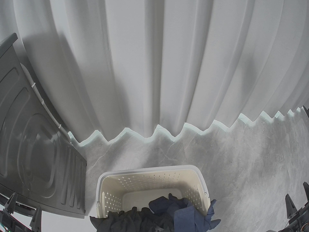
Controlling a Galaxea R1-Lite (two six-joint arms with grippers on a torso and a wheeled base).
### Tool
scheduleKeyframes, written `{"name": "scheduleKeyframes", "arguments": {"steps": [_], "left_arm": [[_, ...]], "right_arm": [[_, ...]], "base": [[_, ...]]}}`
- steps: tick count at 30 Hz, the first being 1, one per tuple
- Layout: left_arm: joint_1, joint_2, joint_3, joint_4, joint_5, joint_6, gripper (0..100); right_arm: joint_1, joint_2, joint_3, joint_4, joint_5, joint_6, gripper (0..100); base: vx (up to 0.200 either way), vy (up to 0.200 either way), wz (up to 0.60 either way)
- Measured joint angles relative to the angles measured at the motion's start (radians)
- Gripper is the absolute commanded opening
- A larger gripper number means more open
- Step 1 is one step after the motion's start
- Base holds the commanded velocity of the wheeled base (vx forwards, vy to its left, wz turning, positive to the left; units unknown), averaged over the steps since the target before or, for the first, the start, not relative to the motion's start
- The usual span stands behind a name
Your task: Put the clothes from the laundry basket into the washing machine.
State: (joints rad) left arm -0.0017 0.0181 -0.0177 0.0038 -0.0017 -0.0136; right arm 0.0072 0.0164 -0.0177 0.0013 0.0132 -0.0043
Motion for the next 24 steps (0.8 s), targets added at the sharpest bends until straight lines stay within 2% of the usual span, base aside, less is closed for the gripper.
{"name": "scheduleKeyframes", "arguments": {"steps": [24], "left_arm": [[0.0,0.0,0.0,0.0,0.0,-0.001,100]], "right_arm": [[-0.001,0.0,0.0,0.001,0.0,0.0,100]], "base": [[-0.2,0.0,0.0]]}}
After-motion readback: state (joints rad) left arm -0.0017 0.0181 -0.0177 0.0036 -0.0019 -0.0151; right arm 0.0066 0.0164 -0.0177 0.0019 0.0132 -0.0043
